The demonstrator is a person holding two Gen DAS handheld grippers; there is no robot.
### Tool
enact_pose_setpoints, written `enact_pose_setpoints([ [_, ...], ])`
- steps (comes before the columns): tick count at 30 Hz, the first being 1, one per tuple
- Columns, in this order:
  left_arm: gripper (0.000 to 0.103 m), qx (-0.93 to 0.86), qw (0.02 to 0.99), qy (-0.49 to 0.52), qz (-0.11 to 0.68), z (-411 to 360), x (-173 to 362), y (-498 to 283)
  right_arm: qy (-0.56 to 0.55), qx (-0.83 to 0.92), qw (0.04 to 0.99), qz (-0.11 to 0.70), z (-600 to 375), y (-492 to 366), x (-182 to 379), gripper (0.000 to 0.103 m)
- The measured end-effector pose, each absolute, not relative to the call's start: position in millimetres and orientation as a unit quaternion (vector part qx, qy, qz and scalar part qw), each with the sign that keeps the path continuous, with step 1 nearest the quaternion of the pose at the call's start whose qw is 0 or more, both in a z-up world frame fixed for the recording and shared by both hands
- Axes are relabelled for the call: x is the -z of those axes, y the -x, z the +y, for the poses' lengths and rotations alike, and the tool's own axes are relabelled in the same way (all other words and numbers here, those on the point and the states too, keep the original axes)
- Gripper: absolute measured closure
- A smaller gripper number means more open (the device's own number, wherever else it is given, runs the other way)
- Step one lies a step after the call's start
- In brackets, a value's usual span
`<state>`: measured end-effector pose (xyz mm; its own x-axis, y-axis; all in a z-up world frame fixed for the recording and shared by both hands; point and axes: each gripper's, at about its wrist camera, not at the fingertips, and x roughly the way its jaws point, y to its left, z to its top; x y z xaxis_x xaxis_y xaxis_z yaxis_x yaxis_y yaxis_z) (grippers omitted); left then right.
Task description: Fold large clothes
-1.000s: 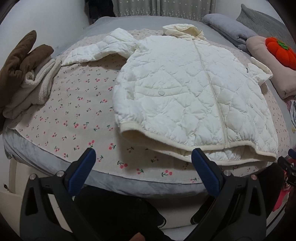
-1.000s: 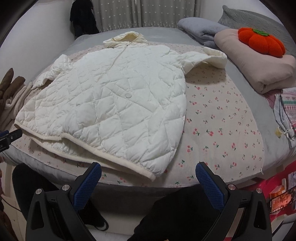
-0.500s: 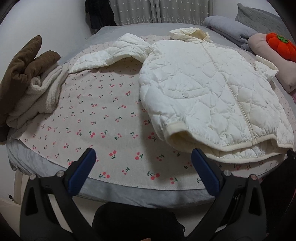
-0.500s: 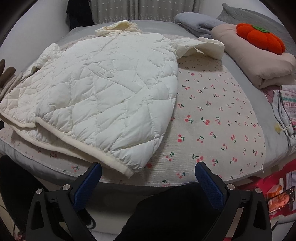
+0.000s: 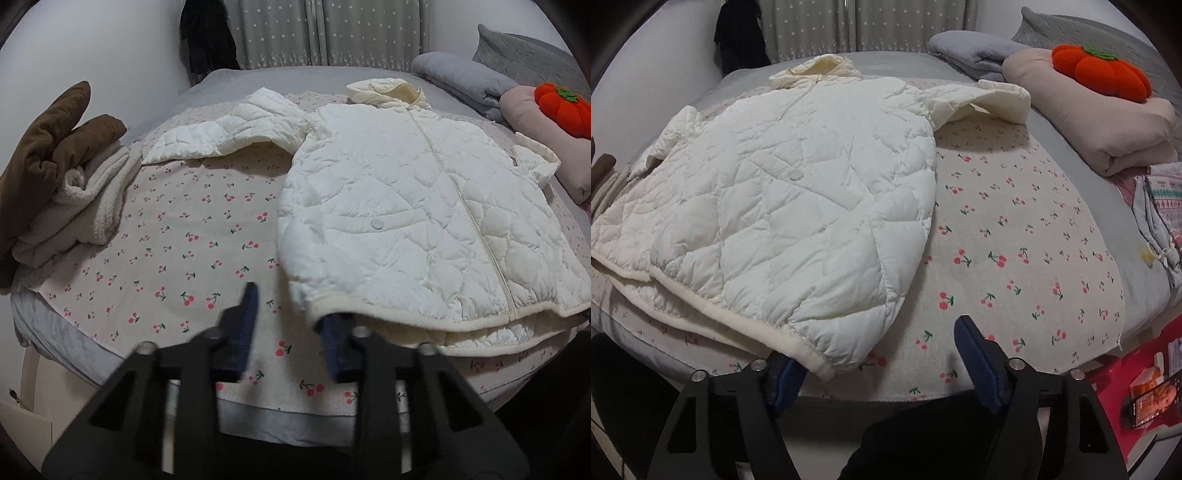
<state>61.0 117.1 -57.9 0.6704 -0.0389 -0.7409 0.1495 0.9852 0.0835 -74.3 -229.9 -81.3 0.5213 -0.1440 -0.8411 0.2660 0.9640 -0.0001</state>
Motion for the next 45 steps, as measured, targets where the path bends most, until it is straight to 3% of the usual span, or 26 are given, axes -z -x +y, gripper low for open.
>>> enact_pose_setpoints([
  [2, 0.096, 0.043, 0.91, -0.057, 0.408, 121, 58, -59, -0.06, 0.134, 0.876, 0.459, -235, 74, 73, 0.073],
  [5, 0.097, 0.046, 0.905, -0.029, 0.421, 133, 59, -50, -0.061, 0.169, 0.877, 0.446, -249, 80, 62, 0.089],
  [16, 0.097, 0.079, 0.857, -0.087, 0.501, 112, 117, -12, -0.074, 0.17, 0.84, 0.51, -264, 95, 99, 0.091],
  [18, 0.09, 0.086, 0.859, -0.087, 0.498, 111, 115, -11, -0.081, 0.159, 0.839, 0.513, -263, 97, 101, 0.086],
  [21, 0.07, 0.112, 0.857, -0.078, 0.498, 112, 103, -8, -0.102, 0.131, 0.84, 0.517, -267, 100, 92, 0.064],
  [23, 0.035, 0.145, 0.842, -0.04, 0.517, 121, 93, -8, -0.111, 0.114, 0.839, 0.52, -270, 105, 80, 0.033],
  [24, 0.031, 0.157, 0.839, -0.014, 0.521, 127, 87, -8, -0.112, 0.109, 0.842, 0.517, -270, 108, 72, 0.03],
  [27, 0.029, 0.147, 0.845, 0.018, 0.515, 137, 67, -8, -0.116, 0.095, 0.851, 0.502, -276, 114, 46, 0.025],
  [29, 0.021, 0.124, 0.856, 0.014, 0.501, 138, 52, -11, -0.135, 0.085, 0.857, 0.489, -285, 111, 30, 0.021],
  [33, 0.02, 0.116, 0.869, -0.009, 0.482, 122, 25, -31, -0.138, 0.072, 0.868, 0.472, -287, 88, 1, 0.019],
  [38, 0.018, 0.154, 0.87, -0.034, 0.467, 85, 3, -56, -0.097, 0.017, 0.88, 0.464, -281, 76, -32, 0.019],
  [45, 0.013, 0.211, 0.862, -0.071, 0.455, -4, -3, -110, -0.082, 0.124, 0.901, 0.408, -350, 20, -47, 0.017],
])
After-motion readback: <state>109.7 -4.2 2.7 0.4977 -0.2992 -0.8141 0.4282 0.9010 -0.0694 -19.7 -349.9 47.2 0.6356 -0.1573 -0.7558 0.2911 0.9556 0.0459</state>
